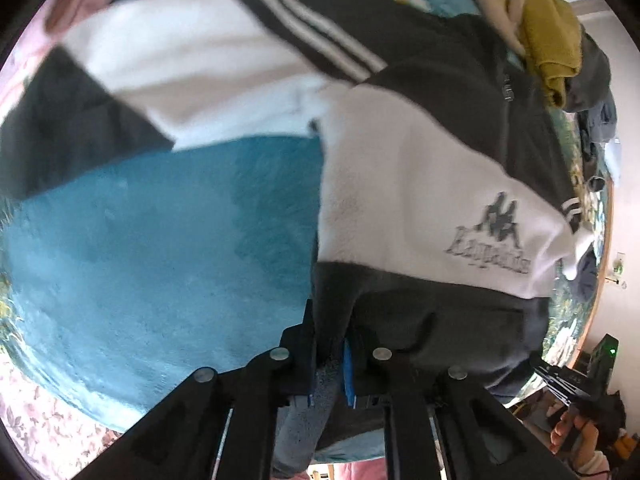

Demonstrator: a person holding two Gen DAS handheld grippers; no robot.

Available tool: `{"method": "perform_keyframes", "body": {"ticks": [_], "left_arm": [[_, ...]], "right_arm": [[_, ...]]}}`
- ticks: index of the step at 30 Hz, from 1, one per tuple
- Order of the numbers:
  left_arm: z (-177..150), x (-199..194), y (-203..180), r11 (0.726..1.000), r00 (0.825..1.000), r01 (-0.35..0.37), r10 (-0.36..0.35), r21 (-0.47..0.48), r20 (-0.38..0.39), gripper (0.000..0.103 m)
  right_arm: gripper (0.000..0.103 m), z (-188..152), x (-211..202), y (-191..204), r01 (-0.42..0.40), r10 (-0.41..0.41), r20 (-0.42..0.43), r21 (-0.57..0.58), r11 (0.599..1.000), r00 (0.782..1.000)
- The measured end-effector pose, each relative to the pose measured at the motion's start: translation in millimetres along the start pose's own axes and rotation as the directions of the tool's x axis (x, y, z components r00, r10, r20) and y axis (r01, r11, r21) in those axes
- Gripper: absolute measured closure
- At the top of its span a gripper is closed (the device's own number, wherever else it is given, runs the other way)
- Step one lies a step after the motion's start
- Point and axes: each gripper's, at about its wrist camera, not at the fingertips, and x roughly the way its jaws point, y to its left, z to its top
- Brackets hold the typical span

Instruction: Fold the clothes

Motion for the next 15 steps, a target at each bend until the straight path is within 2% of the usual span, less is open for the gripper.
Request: {"method": "perform_keyframes", "body": {"ticks": [1,2,3,6,9,10,13,14,15], "left_arm": [[2,-9,-2,1.0,1.0,-0.006,0.006,-0.01,0.012,0.067],[4,-22,-4,0.999,0.999,-0.001,0.002,-0.034,0.034,0.062],[6,-34,-5,0.998,0.998,0.016,-0.013,-0.059,0.059,0.059],[29,-81,-21,0.987,0.986,0.06,-0.035,-0.151,0.162,0.043],[35,-129,-22,0.959,0.958,0.131,-0.057,-0.25,0.283,0.034],[34,-147,-23,0.941,0.943,0.174,-0.074,-0.292,0.325,0.03],[29,-172,-36,0.892,0.909,0.256,-0.091,-0.372,0.407,0.029],[20,-182,-38,0.879,0.899,0.274,-0.089,-0.391,0.428,0.029],[11,-192,-40,0.865,0.89,0.29,-0.086,-0.409,0.448,0.029]], "right_arm": [[0.074,2,-9,-5,-0.028,0.027,0.029,0.017,0.999,0.999],[0.059,6,-20,-11,-0.063,0.061,0.063,0.04,0.997,0.996],[0.055,11,-33,-21,-0.103,0.095,0.109,0.067,0.992,0.99],[0.049,36,-77,-61,-0.225,0.179,0.269,0.151,0.963,0.946],[0.043,78,-111,-117,-0.321,0.2,0.406,0.257,0.911,0.892],[0.043,91,-114,-134,-0.35,0.202,0.431,0.296,0.889,0.879],[0.04,130,-124,-185,-0.434,0.2,0.505,0.402,0.806,0.84],[0.034,143,-127,-202,-0.461,0.196,0.529,0.434,0.774,0.826],[0.03,155,-125,-212,-0.477,0.198,0.536,0.453,0.753,0.821]]}}
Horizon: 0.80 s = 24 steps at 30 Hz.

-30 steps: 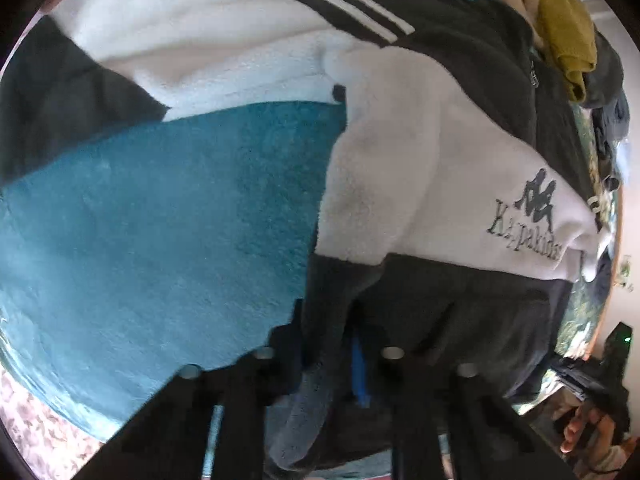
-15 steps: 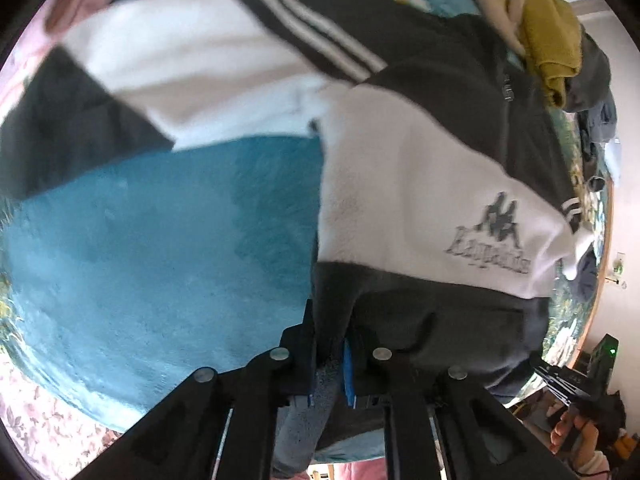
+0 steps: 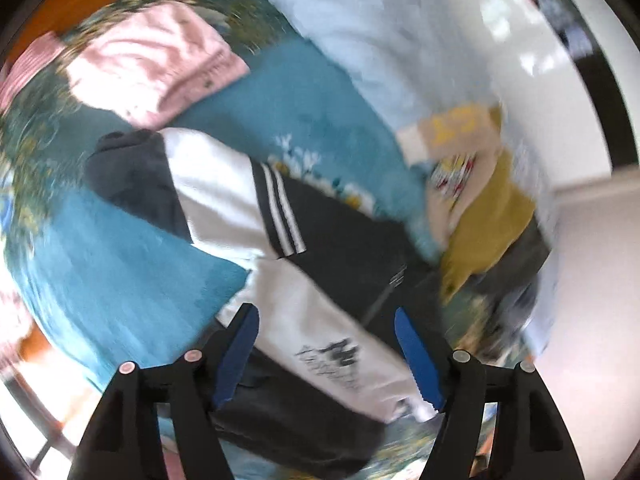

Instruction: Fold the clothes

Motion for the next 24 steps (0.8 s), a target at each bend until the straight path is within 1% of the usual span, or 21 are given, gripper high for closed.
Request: {"method": "perform_keyframes", "body": {"ticks": [1,4,7,9,11,12,13,14,16,18,20,24], "left_arm": [[-1,-12,-5,1.0,1.0,0.002,-0.002,-0.015,0.012,0.028],[-12,-23,-14,1.0,0.999,-0.023,0.023,-0.016,0.023,0.028],[-20,-40,-20,0.998,0.997,-0.056,0.056,-0.012,0.048,0.028],[-22,-51,-21,0.998,0.995,-0.065,0.067,-0.022,0.07,0.028],[-24,-60,-21,0.998,0.993,-0.064,0.067,-0.029,0.092,0.028],[-25,-65,-21,0.998,0.993,-0.059,0.061,-0.029,0.102,0.028],[-26,-68,-20,0.998,0.992,-0.058,0.06,-0.027,0.109,0.028],[-27,-71,-19,0.998,0.992,-0.058,0.06,-0.025,0.115,0.028],[-28,-73,-12,0.998,0.992,-0.049,0.053,-0.039,0.116,0.028],[-29,-74,-5,0.998,0.992,-0.04,0.046,-0.056,0.116,0.028],[-29,-74,10,0.995,0.993,-0.016,0.027,-0.097,0.112,0.028],[-25,-76,47,0.985,0.993,0.015,0.006,-0.174,0.118,0.028]], "right_arm": [[0.028,9,10,-3,-0.002,0.002,-0.008,0.018,1.0,1.0],[0.028,28,35,-12,0.007,-0.005,-0.049,0.04,0.999,0.999],[0.028,31,57,-11,0.009,-0.007,-0.088,0.028,1.0,0.996],[0.028,31,66,-8,-0.004,0.008,-0.103,0.036,0.999,0.995],[0.029,31,73,-2,0.0,0.004,-0.124,0.027,1.0,0.992],[0.031,30,75,0,0.009,-0.007,-0.135,0.016,1.0,0.991],[0.048,30,77,2,0.018,-0.017,-0.146,0.005,1.0,0.989],[0.069,30,78,5,0.024,-0.024,-0.151,-0.005,1.0,0.988],[0.084,30,75,12,0.019,-0.022,-0.145,-0.025,1.0,0.989],[0.086,27,64,29,-0.038,0.032,-0.125,-0.048,0.998,0.992],[0.087,22,49,50,-0.106,0.092,-0.126,-0.102,0.989,0.988],[0.088,-5,13,108,-0.227,0.196,-0.144,-0.242,0.943,0.97]]}}
